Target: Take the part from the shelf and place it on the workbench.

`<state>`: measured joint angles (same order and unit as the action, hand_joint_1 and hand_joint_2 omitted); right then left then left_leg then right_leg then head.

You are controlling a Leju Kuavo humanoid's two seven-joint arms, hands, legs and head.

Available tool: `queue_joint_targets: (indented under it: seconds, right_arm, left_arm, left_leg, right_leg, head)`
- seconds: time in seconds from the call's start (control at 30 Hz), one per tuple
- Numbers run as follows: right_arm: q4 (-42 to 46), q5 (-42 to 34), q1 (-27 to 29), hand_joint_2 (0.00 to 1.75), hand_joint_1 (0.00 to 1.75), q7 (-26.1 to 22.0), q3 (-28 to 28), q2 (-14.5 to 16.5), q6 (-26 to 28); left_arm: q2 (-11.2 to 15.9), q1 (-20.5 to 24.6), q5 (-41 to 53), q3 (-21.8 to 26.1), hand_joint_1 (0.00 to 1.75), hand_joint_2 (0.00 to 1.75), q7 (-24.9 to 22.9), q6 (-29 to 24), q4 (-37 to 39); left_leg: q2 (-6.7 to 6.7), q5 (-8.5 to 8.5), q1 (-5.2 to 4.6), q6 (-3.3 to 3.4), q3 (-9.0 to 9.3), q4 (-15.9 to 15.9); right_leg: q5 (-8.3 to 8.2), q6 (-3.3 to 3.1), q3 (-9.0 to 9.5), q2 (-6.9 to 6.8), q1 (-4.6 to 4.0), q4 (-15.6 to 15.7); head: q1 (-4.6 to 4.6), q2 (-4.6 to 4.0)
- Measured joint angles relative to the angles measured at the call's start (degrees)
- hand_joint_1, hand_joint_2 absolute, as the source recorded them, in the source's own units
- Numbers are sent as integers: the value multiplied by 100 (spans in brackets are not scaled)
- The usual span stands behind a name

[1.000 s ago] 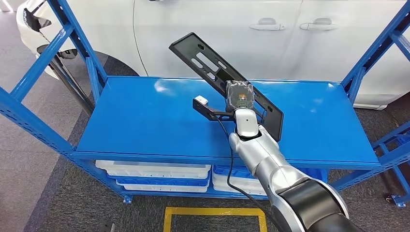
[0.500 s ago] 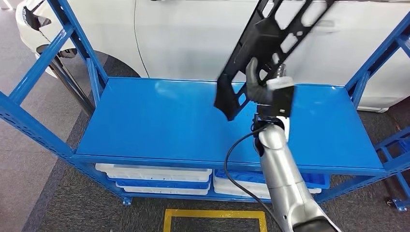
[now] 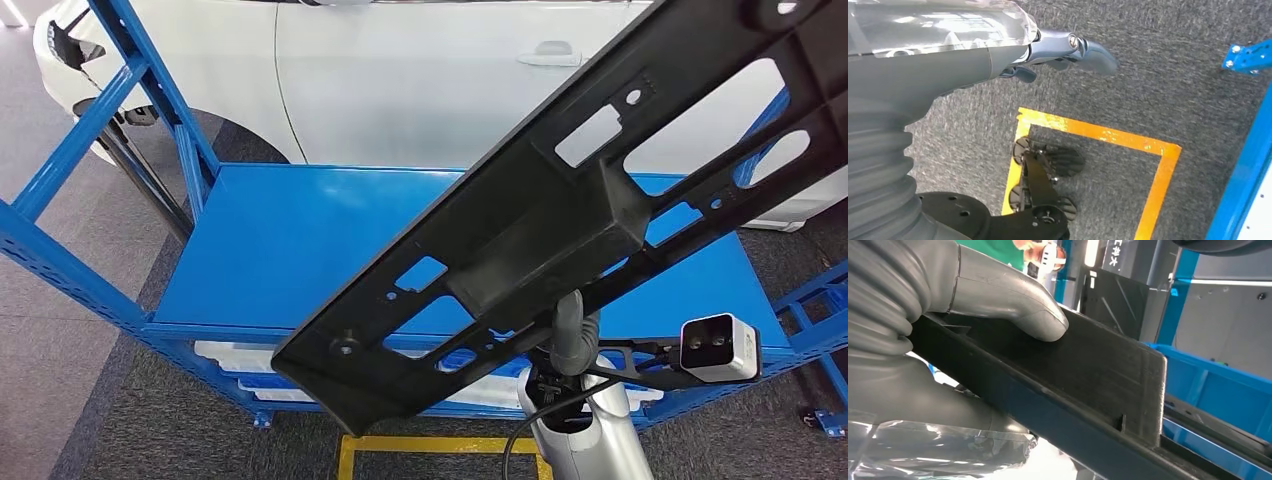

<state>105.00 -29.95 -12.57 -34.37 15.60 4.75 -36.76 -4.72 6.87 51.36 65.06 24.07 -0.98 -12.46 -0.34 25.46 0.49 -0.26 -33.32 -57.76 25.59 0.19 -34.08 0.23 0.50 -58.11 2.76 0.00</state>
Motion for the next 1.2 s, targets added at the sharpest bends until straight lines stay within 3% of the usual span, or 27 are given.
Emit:
queue_joint_targets:
  seconds: [0.07, 0.1, 0.17, 0.2, 0.23, 0.27, 0.3, 0.37, 0.43, 0.57, 0.63, 0.7, 0.73, 0.77, 0.8, 0.87, 0.93, 1.07, 1.13, 1.2]
  right_arm:
    - [36, -123, 2, 175, 171, 209, 141, 20, -63]
    - [25, -171, 2, 175, 171, 290, 232, 34, -123]
    - [-48, -147, 13, 175, 171, 319, 434, 60, -262]
    - [-99, -94, 27, 175, 171, 290, 527, 66, -322]
    - [-149, -37, 43, 175, 171, 252, 601, 69, -364]
    - [-197, 3, 57, 175, 171, 221, 661, 74, -392]
    - [-235, 22, 67, 175, 171, 201, 706, 78, -408]
    - [-289, 31, 70, 175, 171, 177, 765, 91, -426]
    - [-323, 31, 70, 175, 171, 166, 795, 99, -431]
    - [-370, 35, 65, 175, 171, 159, 823, 104, -454]
    - [-391, 160, 75, 175, 171, 52, 851, 104, -540]
    - [-432, 514, 136, 175, 171, -211, 899, 103, -676]
    - [-453, 716, 183, 175, 171, -340, 922, 105, -739]
    - [-471, 898, 231, 175, 171, -432, 938, 113, -801]
    - [-485, 1032, 270, 175, 171, -484, 947, 128, -850]
    - [-508, 1193, 311, 175, 171, -516, 949, 184, -921]
    - [-532, 1271, 335, 175, 171, -530, 926, 263, -951]
    - [-573, 1446, 412, 175, 171, -541, 727, 465, -1022]
    - [-574, 1526, 451, 175, 171, -542, 593, 597, -1120]
    - [-573, 1586, 512, 175, 171, -543, 457, 703, -1184]
  left_arm:
    - [21, 2, -13, 31, 0, 175, 16, 32, 0]
    - [31, 2, -3, 41, 0, 175, 15, 45, 0]
    - [40, -1, 21, 51, 0, 175, 4, 57, 0]
    - [42, -3, 34, 51, 0, 175, -5, 60, 0]
    - [46, -6, 41, 51, 0, 175, -13, 61, 0]
    - [50, -8, 45, 51, 0, 175, -19, 61, 0]
    - [56, -8, 48, 51, 0, 175, -24, 61, 0]
    - [68, -1, 53, 51, 0, 175, -27, 61, 0]
    - [75, 8, 61, 51, 0, 175, -28, 59, -1]
    - [75, 7, 82, 51, 0, 175, -37, 55, 0]
    - [76, 18, 136, 48, 0, 175, -71, 63, -1]
    - [80, 28, 191, 43, 0, 175, -154, 80, -2]
    - [81, 32, 201, 41, 0, 175, -198, 88, -2]
    - [84, 33, 196, 40, 0, 175, -239, 95, -2]
    - [86, 35, 179, 41, 0, 175, -267, 102, -2]
    - [90, 34, 140, 42, 0, 175, -295, 116, -1]
    - [102, 28, 110, 43, 0, 175, -282, 132, 0]
    - [178, -9, 147, 42, 0, 175, -254, 157, -2]
    - [225, -16, 186, 41, 0, 175, -309, 170, -2]
    - [251, -33, 215, 40, 0, 175, -392, 177, -2]
  left_leg:
    - [3, 104, 17, -65, -33, -124]
    - [3, 255, 22, -91, -126, -352]
    - [4, 662, 28, -130, -457, -1106]
    - [4, 809, 30, -141, -621, -1469]
    - [4, 849, 30, -143, -708, -1664]
    - [4, 773, 29, -136, -686, -1633]
    - [4, 599, 29, -119, -546, -1358]
    - [3, 225, 15, -67, -112, -502]
    - [0, 83, -12, -5, 118, -22]
    - [1, 42, 0, 125, 138, 58]
    - [11, 13, 18, 177, 141, 87]
    - [14, 11, 12, 192, 126, 83]
    - [13, 12, 11, 190, 123, 80]
    - [10, 13, 11, 187, 126, 75]
    - [7, 15, 11, 182, 134, 69]
    - [1, 24, 9, 162, 145, 52]
    - [1, 30, -3, 118, 123, 27]
    - [3, 82, 2, -5, 70, -17]
    - [3, 401, 16, -55, -77, -395]
    - [6, 846, 27, -95, -354, -1155]
  right_leg:
    - [-23, -75, 19, -4, 10, 35]
    - [-35, -107, 26, -11, 19, 52]
    - [-39, -140, 22, -20, 13, 54]
    - [-40, -146, 18, -21, 5, 52]
    - [-40, -148, 17, -22, -3, 49]
    - [-39, -149, 20, -21, -10, 47]
    - [-37, -147, 27, -19, -15, 45]
    - [-28, -129, 48, -15, -33, 39]
    - [-25, -82, 53, -11, -50, 31]
    - [41, 45, 22, -7, -44, -49]
    - [352, 94, -197, -6, -25, -545]
    - [710, 131, -560, -10, -9, -1329]
    - [773, 143, -682, -11, -4, -1583]
    - [719, 148, -698, -12, 1, -1620]
    - [561, 141, -595, -13, 5, -1411]
    - [169, 89, -189, -14, 5, -583]
    - [-12, 34, 43, -10, -21, -48]
    - [-83, -73, 18, -7, -17, 60]
    - [-140, -138, -5, -27, 12, 109]
    - [-185, -160, -59, -36, 5, 111]
  head:
    - [1, 0]
    - [1, 0]
    - [1, 0]
    - [1, 0]
    - [1, 0]
    - [1, 0]
    - [1, 0]
    - [1, 0]
    - [1, 0]
    - [1, 0]
    - [0, 0]
    - [0, 0]
    - [0, 0]
    - [0, 0]
    - [0, 0]
    - [0, 0]
    - [0, 0]
    - [1, 0]
    - [1, 0]
    - [1, 0]
